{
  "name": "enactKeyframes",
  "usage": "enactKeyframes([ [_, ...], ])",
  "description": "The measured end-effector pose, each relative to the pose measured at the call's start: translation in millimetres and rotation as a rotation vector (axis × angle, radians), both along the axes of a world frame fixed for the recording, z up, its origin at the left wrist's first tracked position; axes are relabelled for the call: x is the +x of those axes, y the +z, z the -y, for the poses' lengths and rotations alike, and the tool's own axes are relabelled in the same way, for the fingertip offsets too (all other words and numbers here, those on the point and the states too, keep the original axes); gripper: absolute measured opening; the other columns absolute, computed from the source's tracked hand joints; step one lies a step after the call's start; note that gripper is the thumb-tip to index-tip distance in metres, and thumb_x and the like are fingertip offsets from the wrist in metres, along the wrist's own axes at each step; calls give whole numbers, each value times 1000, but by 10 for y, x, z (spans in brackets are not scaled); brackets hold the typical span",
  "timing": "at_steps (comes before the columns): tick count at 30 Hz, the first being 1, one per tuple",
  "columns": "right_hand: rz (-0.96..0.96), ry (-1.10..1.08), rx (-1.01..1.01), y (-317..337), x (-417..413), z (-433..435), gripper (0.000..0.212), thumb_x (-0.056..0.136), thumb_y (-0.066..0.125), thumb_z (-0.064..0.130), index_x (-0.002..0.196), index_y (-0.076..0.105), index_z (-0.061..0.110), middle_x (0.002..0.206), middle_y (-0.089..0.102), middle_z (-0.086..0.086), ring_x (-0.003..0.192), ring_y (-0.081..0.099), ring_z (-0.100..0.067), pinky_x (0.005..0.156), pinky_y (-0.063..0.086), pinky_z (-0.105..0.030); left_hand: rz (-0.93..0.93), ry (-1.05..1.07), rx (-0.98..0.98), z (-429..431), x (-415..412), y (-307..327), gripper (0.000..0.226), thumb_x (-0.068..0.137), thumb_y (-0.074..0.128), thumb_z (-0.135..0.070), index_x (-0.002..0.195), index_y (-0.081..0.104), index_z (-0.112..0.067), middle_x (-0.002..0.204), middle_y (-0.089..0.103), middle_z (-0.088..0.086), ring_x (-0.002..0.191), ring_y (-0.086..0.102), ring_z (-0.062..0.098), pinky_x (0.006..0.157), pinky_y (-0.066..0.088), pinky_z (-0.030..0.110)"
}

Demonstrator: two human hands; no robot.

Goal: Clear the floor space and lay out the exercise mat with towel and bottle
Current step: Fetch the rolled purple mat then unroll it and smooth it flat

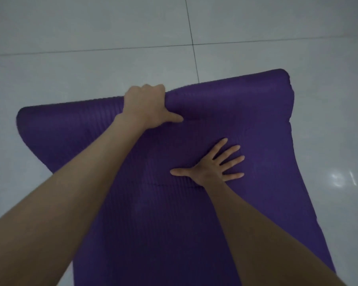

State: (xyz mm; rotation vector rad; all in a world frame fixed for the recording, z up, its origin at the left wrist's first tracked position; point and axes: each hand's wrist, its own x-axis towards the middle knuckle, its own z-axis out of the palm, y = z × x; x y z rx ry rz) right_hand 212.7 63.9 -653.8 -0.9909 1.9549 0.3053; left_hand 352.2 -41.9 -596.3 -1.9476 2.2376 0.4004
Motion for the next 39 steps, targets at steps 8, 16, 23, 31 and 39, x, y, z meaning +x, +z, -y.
enactKeyframes([
  [8,-5,2,16,5,15,22,171,31,75,82,125,-54,19,135,-57,-16,129,-46,-42,100,-16,-72,-376,313,756,235,201,107,80,66,43,-86,105,69,-21,107,70,3,92,69,25,92,51,42],
  [16,-8,2,3,-4,16,20,172,29,75,81,125,-53,19,136,-57,-16,129,-47,-41,100,-17,-72,-292,303,699,266,120,-14,72,64,67,-71,100,65,-9,97,68,7,88,66,27,87,53,41],
  [23,11,18,21,34,13,27,170,31,74,82,130,-50,20,137,-56,-16,129,-45,-43,99,-18,-72,-112,58,-340,315,-62,225,50,79,61,-59,100,55,-14,100,66,9,94,59,30,87,29,39],
  [31,13,28,76,11,-6,79,171,31,76,81,129,-51,20,135,-58,-16,128,-47,-43,99,-17,-74,117,-93,-1041,226,-7,-412,36,79,60,-50,96,62,-19,94,66,0,94,57,18,94,29,44],
  [39,32,42,102,-30,-31,97,170,31,75,81,123,-55,19,131,-60,-18,126,-48,-45,96,-18,-75,-14,107,-116,543,44,-706,68,95,35,-55,151,13,-24,159,13,6,147,8,22,111,0,62],
])
